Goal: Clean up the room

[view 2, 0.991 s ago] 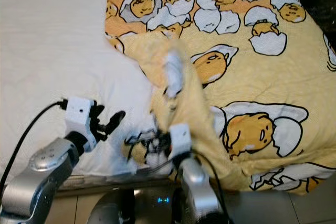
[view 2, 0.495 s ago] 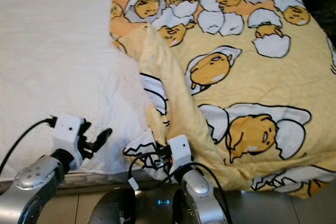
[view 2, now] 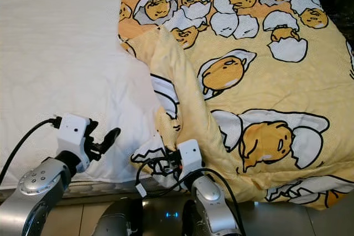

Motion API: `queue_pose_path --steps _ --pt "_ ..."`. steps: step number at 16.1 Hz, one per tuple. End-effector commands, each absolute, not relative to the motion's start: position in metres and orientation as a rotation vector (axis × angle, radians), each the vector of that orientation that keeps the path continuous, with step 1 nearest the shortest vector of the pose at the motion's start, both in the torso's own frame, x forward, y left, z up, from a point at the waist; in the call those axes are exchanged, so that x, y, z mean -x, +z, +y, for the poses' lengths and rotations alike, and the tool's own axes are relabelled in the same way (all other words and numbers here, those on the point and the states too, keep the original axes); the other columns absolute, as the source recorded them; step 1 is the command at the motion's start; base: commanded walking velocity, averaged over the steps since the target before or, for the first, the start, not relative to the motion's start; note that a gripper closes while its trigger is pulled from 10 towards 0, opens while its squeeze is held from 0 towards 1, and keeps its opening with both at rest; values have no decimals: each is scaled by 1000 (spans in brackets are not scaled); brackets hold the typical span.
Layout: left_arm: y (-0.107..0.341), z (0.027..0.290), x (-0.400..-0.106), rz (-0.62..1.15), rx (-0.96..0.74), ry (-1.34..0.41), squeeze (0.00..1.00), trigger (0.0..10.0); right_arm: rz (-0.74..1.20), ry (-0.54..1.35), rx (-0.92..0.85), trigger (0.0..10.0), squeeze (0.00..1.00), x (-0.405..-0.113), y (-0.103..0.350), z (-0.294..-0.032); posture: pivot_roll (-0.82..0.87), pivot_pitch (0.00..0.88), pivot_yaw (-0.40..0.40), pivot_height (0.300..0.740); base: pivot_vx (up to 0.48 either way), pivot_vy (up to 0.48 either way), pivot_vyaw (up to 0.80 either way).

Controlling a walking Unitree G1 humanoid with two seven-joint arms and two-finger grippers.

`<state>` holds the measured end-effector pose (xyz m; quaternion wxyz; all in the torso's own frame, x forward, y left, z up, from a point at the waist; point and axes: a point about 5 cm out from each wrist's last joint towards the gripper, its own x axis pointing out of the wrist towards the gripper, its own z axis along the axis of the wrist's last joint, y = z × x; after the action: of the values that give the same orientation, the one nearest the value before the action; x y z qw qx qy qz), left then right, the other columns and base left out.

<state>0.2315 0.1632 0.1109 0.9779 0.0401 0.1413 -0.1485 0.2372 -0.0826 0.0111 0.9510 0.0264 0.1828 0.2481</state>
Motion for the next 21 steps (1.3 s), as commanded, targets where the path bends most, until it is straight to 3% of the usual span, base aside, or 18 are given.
queue_pose_path --steps 1,14,21 --pt "101 167 -226 324 -85 -286 0 10000 411 511 -58 0 0 -232 4 -82 131 179 45 724 0 0 0" --pt "101 161 -225 314 -83 -308 0 10000 420 511 -58 0 0 -234 1 -82 134 168 40 724 0 0 0" --pt "102 158 -227 308 -76 -324 0 10000 482 591 -32 0 0 -224 -10 -78 135 175 45 724 0 442 0"
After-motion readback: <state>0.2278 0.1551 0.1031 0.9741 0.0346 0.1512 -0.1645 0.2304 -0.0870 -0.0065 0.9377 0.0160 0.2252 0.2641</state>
